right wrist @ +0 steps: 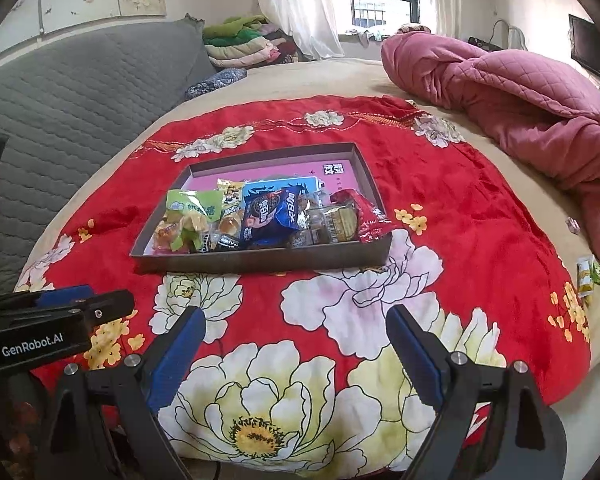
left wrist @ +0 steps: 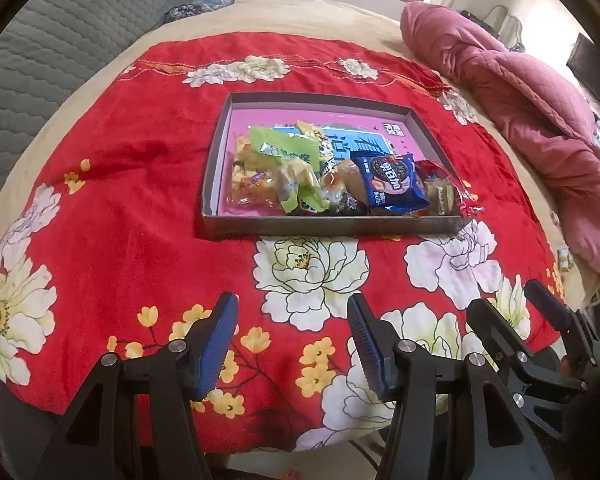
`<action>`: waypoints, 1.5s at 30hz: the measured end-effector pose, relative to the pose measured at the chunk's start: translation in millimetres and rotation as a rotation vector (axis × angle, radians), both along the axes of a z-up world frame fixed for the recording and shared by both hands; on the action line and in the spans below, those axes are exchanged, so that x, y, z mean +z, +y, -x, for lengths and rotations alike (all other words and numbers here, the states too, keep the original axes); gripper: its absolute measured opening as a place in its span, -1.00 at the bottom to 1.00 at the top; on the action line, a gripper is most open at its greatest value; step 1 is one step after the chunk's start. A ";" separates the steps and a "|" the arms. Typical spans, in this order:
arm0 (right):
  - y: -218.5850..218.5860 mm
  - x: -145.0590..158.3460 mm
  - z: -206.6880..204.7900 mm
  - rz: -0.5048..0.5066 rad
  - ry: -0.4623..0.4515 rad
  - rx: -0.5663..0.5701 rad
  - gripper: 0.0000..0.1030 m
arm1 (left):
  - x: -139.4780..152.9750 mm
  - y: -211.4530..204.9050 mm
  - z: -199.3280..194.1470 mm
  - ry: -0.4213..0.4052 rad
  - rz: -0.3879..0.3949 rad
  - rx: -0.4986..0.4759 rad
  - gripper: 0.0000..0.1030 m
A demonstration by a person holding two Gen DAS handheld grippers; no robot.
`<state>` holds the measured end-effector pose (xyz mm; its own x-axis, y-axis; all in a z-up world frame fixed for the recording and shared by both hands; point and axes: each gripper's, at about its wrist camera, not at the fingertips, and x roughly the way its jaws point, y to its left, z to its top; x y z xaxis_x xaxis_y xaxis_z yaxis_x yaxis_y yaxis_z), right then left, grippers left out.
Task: Organize snacks
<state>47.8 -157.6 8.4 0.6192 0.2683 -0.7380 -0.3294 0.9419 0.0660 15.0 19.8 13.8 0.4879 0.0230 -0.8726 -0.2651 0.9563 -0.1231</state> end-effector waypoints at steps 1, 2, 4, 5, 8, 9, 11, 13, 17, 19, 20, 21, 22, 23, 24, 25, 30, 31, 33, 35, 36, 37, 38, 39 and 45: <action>-0.1 -0.2 0.0 0.001 0.000 -0.002 0.77 | -0.2 -0.2 -0.1 0.001 0.000 -0.002 0.13; 0.1 -0.1 -0.3 -0.001 0.000 -0.002 0.77 | -0.2 -0.4 0.0 0.000 0.001 -0.004 0.13; 0.0 -0.1 -0.1 -0.001 -0.001 -0.002 0.77 | 0.1 -0.3 -0.1 -0.002 0.001 -0.006 0.13; -0.2 -0.1 -0.4 -0.002 0.000 -0.002 0.77 | 0.3 0.0 0.2 -0.003 0.002 -0.006 0.13; -0.9 0.5 -0.5 -0.004 -0.001 -0.004 0.77 | 0.3 0.5 0.4 -0.001 0.004 -0.005 0.13; -0.4 0.1 -0.6 -0.005 0.000 -0.003 0.77 | 0.5 0.7 0.4 0.000 0.004 -0.004 0.13; -1.4 -0.3 -1.0 -0.007 0.002 -0.007 0.77 | 0.3 1.2 0.4 0.002 0.007 -0.002 0.13; -2.0 -0.8 -1.5 -0.008 0.003 -0.008 0.77 | -0.1 1.4 0.1 0.004 0.007 -0.003 0.13; -2.9 -1.2 -1.9 -0.008 0.002 -0.007 0.78 | -1.8 1.1 -0.7 0.010 0.009 -0.002 0.13; -2.9 -1.1 -1.9 -0.010 0.003 -0.007 0.78 | -2.3 1.4 -0.7 0.011 0.009 -0.002 0.13; -3.1 -1.0 -1.7 -0.010 0.003 -0.008 0.78 | -2.5 1.7 -1.0 0.011 0.010 -0.001 0.13; -3.1 -1.1 -1.7 -0.010 0.003 -0.009 0.78 | -2.9 1.8 -1.3 0.012 0.012 -0.001 0.13; -3.0 -1.2 -1.8 -0.011 0.003 -0.009 0.78 | -3.1 1.7 -1.3 0.012 0.011 0.000 0.13; -2.8 -1.2 -1.6 -0.011 0.004 -0.009 0.78 | -3.2 1.5 -1.3 0.012 0.010 0.001 0.13; -2.7 -1.2 -1.5 -0.010 0.003 -0.008 0.78 | -3.4 1.7 -1.3 0.013 0.010 0.000 0.13; -3.0 -1.1 -1.9 -0.009 0.004 -0.007 0.78 | -3.5 1.8 -1.3 0.013 0.010 0.000 0.13; -3.1 -1.2 -1.7 -0.009 0.003 -0.007 0.78 | -3.6 2.2 -1.3 0.013 0.010 0.002 0.13; -3.0 -1.2 -2.0 -0.009 0.003 -0.007 0.78 | -3.7 2.2 -1.3 0.013 0.010 0.002 0.13; -2.8 -1.3 -1.8 -0.009 0.003 -0.008 0.78 | -3.9 2.2 -1.4 0.015 0.011 0.003 0.13; -2.7 -1.4 -1.9 -0.008 0.004 -0.007 0.78 | -4.3 2.5 -1.3 0.016 0.009 0.003 0.13; -2.7 -1.5 -1.6 -0.007 0.004 -0.007 0.78 | -4.4 2.5 -1.3 0.017 0.010 0.002 0.13; -2.8 -1.2 -1.5 -0.007 0.003 -0.007 0.78 | -4.4 2.3 -1.3 0.017 0.009 0.001 0.13; -2.9 -1.2 -1.6 -0.008 0.002 -0.006 0.78 | -4.2 2.3 -1.1 0.017 0.007 0.003 0.13; -2.8 -1.4 -1.7 -0.007 0.002 -0.005 0.78 | -4.9 3.0 -1.2 0.017 0.008 0.003 0.13; -2.4 -1.4 -2.0 -0.008 0.003 -0.008 0.78 | -5.1 3.2 -1.2 0.017 0.004 0.005 0.13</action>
<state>49.9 -160.1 7.0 0.6191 0.2697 -0.7376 -0.3219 0.9438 0.0749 16.2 23.0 8.6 0.4730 0.0220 -0.8808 -0.2719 0.9545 -0.1221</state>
